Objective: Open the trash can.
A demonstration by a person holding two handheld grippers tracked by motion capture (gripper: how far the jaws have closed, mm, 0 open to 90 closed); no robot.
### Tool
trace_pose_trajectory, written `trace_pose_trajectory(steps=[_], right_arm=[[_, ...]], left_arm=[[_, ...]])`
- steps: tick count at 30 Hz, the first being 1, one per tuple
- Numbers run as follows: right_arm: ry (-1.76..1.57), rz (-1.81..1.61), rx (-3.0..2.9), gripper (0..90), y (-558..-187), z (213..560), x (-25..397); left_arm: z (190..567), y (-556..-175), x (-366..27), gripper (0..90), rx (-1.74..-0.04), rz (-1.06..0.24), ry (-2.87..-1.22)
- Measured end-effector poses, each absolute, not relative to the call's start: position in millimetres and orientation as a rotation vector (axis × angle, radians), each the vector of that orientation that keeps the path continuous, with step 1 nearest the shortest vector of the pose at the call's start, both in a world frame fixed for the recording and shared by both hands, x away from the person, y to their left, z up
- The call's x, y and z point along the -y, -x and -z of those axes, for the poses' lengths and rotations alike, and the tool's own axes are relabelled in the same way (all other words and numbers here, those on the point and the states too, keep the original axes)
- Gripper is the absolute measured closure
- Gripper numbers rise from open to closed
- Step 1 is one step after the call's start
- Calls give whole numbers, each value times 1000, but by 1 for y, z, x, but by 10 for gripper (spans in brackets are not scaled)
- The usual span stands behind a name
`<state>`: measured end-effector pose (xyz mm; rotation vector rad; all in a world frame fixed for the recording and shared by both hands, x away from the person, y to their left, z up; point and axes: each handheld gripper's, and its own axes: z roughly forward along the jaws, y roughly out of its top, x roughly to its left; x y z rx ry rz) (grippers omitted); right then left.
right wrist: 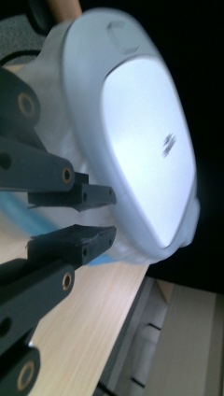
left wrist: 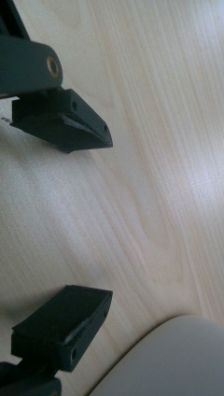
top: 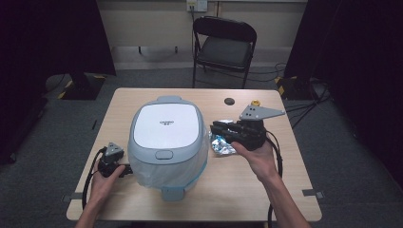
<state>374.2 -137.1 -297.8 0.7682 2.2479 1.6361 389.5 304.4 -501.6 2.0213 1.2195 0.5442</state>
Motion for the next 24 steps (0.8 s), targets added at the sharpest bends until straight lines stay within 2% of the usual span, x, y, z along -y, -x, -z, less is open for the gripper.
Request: trace_pose_trajectory(steps=[5, 9, 15, 24], right_arm=[[-683, -1706, -2250, 844, -367, 275, 125], [-609, -1736, -2287, 846, -362, 267, 110], [-502, -1749, -2370, 750, -355, 267, 81], [-391, -1729, -2476, 850, -346, 272, 52]], left_arm=[[502, -390, -304, 221, -1219, -544, -2021], [502, -390, -304, 221, -1220, -545, -2022], [502, -390, -304, 221, -1220, -545, -2022], [502, -389, -304, 221, -1220, -544, -2021]])
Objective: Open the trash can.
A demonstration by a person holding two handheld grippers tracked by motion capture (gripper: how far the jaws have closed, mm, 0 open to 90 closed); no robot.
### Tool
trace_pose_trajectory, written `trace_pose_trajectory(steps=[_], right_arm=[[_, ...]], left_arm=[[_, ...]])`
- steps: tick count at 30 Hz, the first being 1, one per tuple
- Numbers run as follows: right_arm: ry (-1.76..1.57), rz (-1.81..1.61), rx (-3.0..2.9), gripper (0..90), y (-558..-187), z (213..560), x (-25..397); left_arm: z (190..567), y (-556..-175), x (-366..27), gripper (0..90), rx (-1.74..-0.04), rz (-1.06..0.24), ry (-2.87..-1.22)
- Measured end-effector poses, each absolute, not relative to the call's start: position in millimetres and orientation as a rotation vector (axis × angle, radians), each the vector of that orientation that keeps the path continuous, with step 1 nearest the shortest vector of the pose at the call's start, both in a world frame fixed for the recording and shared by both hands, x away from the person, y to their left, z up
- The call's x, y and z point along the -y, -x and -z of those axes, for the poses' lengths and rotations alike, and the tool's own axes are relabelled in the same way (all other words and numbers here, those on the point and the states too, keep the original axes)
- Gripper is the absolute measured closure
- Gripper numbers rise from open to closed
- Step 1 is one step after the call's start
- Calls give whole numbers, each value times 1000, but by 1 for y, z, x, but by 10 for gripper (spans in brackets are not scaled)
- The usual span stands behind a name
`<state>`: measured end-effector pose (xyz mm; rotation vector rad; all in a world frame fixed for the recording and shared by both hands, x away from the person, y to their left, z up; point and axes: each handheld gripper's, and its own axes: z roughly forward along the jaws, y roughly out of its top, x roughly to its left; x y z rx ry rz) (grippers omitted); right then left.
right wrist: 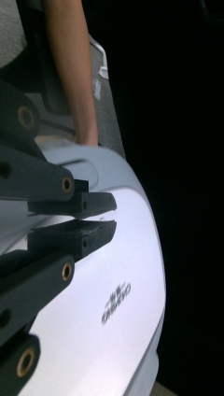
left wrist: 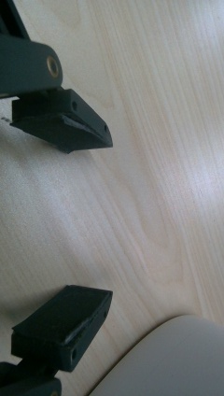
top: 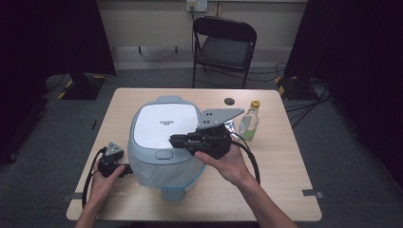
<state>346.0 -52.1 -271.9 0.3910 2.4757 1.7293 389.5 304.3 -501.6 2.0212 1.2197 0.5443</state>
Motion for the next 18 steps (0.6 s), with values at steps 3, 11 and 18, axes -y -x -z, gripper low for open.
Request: trace_pose_trajectory(steps=[3, 11, 18], right_arm=[[-346, -1709, -2507, 871, -340, 273, 45], [-294, -1663, -2566, 900, -331, 279, 32], [-332, -1684, -2581, 900, -331, 282, 33]], left_arm=[[502, -389, -304, 221, -1220, -545, -2021], [502, -389, -304, 221, -1220, -545, -2021], [502, -389, -304, 221, -1220, -545, -2021]])
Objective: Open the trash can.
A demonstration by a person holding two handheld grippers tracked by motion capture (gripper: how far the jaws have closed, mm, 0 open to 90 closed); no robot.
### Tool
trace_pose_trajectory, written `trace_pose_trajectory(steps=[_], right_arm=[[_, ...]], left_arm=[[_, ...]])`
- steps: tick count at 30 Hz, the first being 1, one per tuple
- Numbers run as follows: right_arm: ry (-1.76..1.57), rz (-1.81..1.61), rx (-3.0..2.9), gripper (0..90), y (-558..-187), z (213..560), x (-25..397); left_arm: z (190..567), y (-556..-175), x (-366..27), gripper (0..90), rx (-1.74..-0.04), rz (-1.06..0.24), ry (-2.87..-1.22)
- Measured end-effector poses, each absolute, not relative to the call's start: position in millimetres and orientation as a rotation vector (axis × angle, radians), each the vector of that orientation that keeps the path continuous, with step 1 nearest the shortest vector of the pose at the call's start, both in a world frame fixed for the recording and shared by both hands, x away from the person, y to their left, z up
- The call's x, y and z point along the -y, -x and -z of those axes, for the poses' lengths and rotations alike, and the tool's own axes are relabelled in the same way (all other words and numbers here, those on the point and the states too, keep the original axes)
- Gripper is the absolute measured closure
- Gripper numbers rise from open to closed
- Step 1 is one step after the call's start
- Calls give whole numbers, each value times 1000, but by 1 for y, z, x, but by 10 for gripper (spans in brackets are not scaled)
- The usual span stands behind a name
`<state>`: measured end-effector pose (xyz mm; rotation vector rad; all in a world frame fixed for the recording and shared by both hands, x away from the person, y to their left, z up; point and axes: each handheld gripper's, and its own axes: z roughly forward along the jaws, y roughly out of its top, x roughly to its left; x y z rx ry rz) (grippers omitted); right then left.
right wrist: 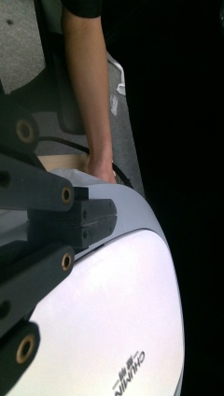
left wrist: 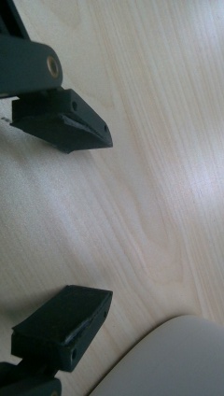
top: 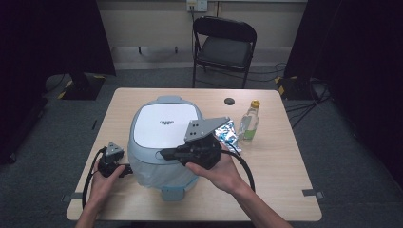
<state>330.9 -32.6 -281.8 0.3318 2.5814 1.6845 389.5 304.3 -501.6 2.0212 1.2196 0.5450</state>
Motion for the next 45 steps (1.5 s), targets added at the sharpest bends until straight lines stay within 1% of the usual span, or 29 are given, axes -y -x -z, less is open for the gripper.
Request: trace_pose_trajectory(steps=[11, 14, 20, 24, 41, 45], right_arm=[[-325, -1715, -2573, 897, -334, 283, 34], [-333, -1702, -2561, 835, -332, 281, 34], [-359, -1716, -2538, 751, -335, 280, 37], [-387, -1742, -2513, 737, -340, 278, 47], [-595, -1704, -2382, 616, -358, 273, 98], [-662, -1704, -2342, 610, -364, 276, 114]], left_arm=[[502, -390, -304, 220, -1221, -545, -2021], [502, -389, -304, 220, -1220, -545, -2021], [502, -389, -304, 220, -1221, -545, -2021], [502, -389, -304, 220, -1221, -545, -2021], [502, -389, -304, 220, -1221, -545, -2021], [502, -389, -304, 219, -1222, -545, -2020]])
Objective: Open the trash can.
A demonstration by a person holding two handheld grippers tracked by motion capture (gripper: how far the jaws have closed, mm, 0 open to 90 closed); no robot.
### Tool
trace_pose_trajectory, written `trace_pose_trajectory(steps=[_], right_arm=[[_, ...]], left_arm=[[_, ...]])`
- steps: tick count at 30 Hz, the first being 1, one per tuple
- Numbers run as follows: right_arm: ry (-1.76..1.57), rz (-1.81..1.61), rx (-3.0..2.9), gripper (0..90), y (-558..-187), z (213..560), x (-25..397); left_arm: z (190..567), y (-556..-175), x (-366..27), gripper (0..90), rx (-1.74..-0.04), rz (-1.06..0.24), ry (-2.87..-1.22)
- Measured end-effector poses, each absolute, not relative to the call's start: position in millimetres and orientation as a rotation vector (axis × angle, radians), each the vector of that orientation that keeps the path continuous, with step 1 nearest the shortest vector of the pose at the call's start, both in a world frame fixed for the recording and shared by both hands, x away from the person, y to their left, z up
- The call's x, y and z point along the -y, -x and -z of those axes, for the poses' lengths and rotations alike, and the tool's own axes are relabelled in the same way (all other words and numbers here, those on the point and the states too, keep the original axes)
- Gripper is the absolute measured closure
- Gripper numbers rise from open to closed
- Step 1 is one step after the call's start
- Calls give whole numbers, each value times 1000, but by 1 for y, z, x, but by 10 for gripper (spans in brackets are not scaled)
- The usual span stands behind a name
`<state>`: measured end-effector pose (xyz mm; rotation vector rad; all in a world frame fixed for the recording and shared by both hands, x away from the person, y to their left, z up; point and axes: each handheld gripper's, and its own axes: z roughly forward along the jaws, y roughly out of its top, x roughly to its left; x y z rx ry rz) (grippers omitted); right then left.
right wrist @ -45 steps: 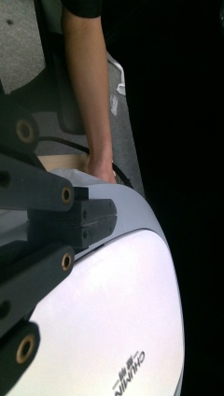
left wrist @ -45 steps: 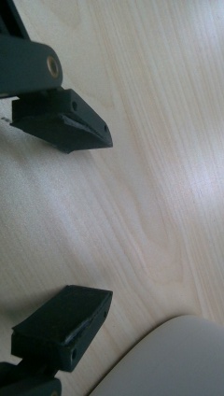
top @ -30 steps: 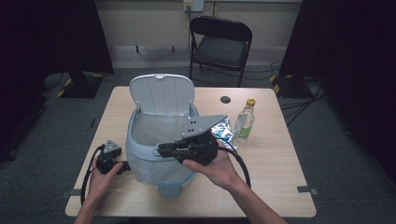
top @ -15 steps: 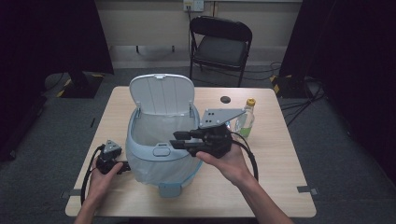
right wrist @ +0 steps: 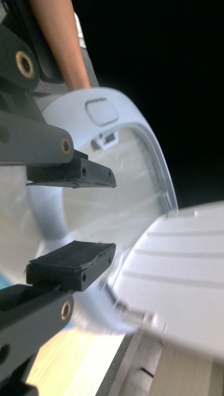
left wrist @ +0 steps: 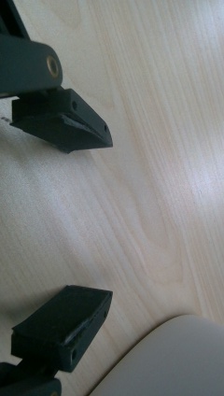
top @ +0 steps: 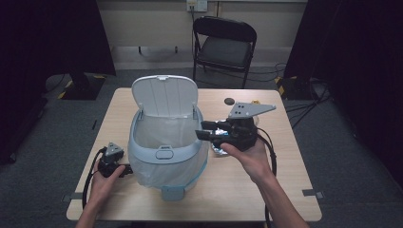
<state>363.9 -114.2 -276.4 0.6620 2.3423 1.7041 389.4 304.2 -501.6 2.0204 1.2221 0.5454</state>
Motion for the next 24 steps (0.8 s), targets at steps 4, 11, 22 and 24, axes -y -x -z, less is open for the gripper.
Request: trace_pose_trajectory(steps=[4, 11, 22, 24], right_arm=[[-711, -1688, -2309, 598, -366, 279, 126], [-818, -1653, -2277, 580, -370, 293, 149], [-1050, -1519, -2293, 546, -393, 355, 181], [-1084, -1473, -2288, 532, -396, 366, 186]], left_arm=[[502, -389, -304, 219, -1222, -545, -2020], [502, -389, -304, 219, -1222, -545, -2020], [502, -389, -304, 219, -1223, -546, -2020], [502, -389, -304, 219, -1223, -546, -2020]])
